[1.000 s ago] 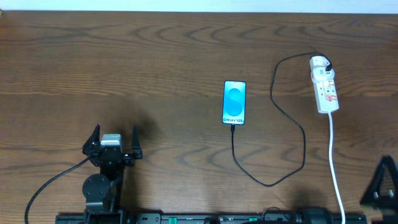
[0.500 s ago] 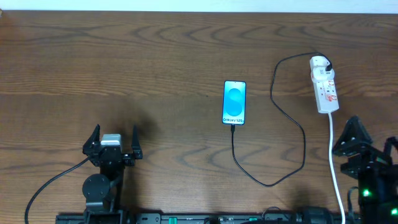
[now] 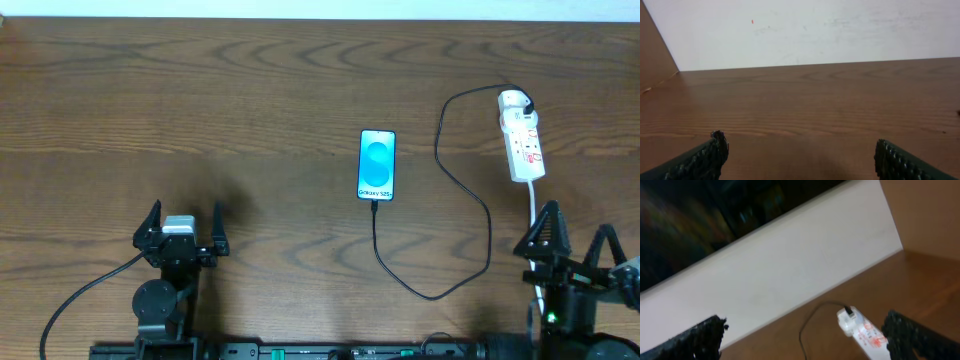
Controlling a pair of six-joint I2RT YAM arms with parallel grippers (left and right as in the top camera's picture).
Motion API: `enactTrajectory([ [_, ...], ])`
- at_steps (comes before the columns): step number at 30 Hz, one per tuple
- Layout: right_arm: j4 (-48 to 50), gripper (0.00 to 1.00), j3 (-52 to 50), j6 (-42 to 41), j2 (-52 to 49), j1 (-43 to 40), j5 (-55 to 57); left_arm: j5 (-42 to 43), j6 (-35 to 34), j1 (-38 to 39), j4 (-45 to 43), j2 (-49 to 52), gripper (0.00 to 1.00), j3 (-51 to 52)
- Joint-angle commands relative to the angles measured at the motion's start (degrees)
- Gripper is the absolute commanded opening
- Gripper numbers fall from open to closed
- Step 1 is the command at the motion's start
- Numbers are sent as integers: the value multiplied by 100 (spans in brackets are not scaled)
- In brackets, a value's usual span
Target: Plug charger to phone and switch on socket
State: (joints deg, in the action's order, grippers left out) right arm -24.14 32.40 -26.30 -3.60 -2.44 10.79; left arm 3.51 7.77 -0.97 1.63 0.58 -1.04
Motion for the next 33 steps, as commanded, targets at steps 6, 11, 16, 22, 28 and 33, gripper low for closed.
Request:
enactTrajectory([
  [6, 1432, 99, -1484, 90, 328, -122, -149, 72, 76, -24, 219, -28, 95, 79],
  [11, 2457, 99, -2258, 813, 328, -319, -955, 72, 76, -24, 219, -28, 95, 79],
  [16, 2855, 99, -2793, 841, 328, -562, -1141, 72, 76, -24, 219, -28, 95, 79],
  [22, 2868, 99, -3106, 1412, 328, -599, -1209, 72, 76, -24, 219, -28, 95, 79],
  [28, 2643, 99, -3211, 2033, 328, -599, -1438, 72, 76, -24, 219, -28, 95, 79],
  [33, 2203, 99, -3211, 2131, 328, -599, -1414, 72, 76, -24, 219, -28, 95, 79],
])
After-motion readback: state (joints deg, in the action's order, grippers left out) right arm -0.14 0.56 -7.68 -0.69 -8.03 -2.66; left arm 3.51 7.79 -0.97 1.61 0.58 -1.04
